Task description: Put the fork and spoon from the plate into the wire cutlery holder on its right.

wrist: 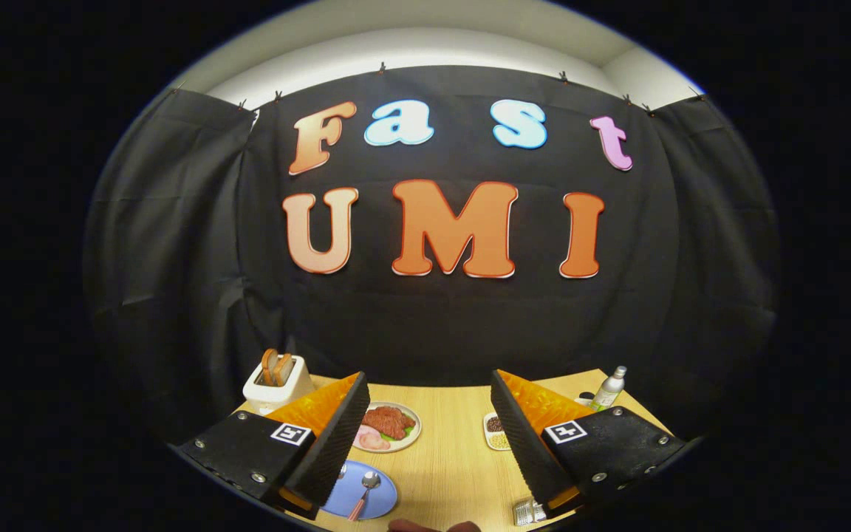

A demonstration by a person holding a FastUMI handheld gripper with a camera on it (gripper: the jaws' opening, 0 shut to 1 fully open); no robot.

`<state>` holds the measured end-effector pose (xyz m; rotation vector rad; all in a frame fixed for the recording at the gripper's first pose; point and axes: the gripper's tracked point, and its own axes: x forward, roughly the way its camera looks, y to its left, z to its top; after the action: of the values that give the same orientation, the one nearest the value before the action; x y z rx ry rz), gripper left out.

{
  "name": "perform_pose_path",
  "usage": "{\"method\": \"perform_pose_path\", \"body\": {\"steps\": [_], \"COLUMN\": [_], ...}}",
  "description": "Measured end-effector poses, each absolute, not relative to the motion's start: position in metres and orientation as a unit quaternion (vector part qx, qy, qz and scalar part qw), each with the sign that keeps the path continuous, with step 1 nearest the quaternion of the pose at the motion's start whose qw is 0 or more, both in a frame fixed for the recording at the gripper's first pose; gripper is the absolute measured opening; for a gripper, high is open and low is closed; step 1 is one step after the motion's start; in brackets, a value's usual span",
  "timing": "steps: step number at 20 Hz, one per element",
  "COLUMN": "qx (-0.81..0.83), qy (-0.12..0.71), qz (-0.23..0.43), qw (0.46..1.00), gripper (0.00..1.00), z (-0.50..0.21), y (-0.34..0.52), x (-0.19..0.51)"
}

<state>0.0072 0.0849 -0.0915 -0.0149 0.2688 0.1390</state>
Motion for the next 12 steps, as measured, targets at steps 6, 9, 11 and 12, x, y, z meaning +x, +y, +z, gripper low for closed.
{"method": "perform_pose_path", "body": {"steps": [6, 9, 11, 12], "qx": [-0.027, -0.035, -0.037, -0.041], "qy": [0.222, 0.273, 0.307, 0.322], "qz": [0.109, 0.125, 0.133, 0.136], "qw": [0.968, 0.953, 0.942, 0.936], "gripper": [0.99, 0.99, 0.99, 0.99], "z": [-0.164, -0.206, -0.233, -0.246], "y": [0.127, 0.146, 0.156, 0.161], "x": [-0.007, -0.017, -0.026, -0.030]}}
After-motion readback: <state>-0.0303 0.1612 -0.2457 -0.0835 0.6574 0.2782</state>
